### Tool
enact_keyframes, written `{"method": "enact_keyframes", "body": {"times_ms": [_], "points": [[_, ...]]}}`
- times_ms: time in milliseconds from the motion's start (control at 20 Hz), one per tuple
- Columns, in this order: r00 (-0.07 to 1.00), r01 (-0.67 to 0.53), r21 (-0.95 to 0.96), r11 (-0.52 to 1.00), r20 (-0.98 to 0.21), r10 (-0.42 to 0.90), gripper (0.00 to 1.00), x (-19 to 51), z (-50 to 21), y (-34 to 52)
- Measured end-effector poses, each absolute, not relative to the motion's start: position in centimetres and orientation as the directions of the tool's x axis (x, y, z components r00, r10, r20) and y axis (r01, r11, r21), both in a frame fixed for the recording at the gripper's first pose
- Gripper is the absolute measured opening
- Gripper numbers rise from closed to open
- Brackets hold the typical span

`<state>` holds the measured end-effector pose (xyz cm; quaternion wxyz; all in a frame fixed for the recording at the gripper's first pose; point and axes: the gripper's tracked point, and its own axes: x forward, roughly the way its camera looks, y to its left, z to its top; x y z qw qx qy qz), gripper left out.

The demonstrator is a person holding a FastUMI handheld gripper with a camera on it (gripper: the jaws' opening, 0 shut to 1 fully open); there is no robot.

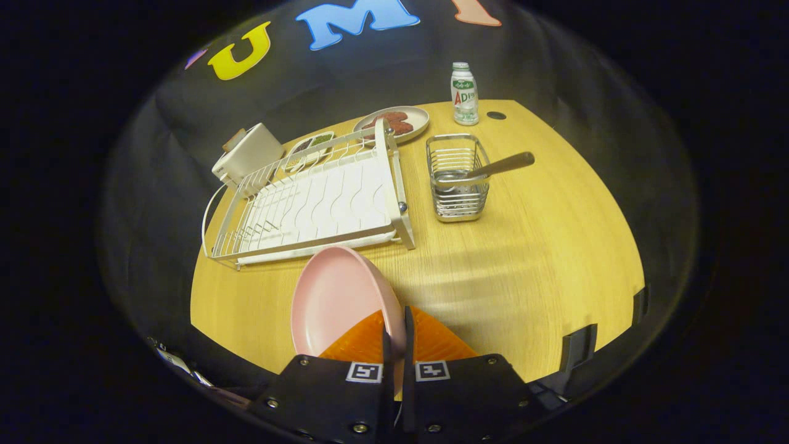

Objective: Take the plate from the dish rack, then take the spoon from the basket and place it into the plate.

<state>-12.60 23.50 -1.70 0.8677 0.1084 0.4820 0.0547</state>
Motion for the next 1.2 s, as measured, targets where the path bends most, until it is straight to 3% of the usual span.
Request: {"method": "enact_keyframes", "body": {"times_ms": [550, 650, 850, 1000, 1050, 1100, 1200], "points": [[0.513, -0.089, 0.470, 0.878, -0.734, 0.445, 0.05, -11.4, -8.1, 27.2], [0.521, -0.044, 0.392, 0.919, -0.776, 0.356, 0.07, -11.1, -9.4, 25.2], [0.575, -0.095, 0.320, 0.943, -0.756, 0.314, 0.14, -10.2, -9.0, 24.2], [0.655, -0.137, 0.245, 0.960, -0.705, 0.273, 0.16, -9.7, -6.2, 22.8], [0.683, -0.149, 0.218, 0.965, -0.683, 0.260, 0.19, -9.6, -5.5, 22.6], [0.707, -0.158, 0.184, 0.970, -0.665, 0.241, 0.30, -9.7, -4.7, 22.0], [0.770, -0.154, 0.104, 0.983, -0.611, 0.185, 0.30, -9.6, -2.7, 20.5]]}}
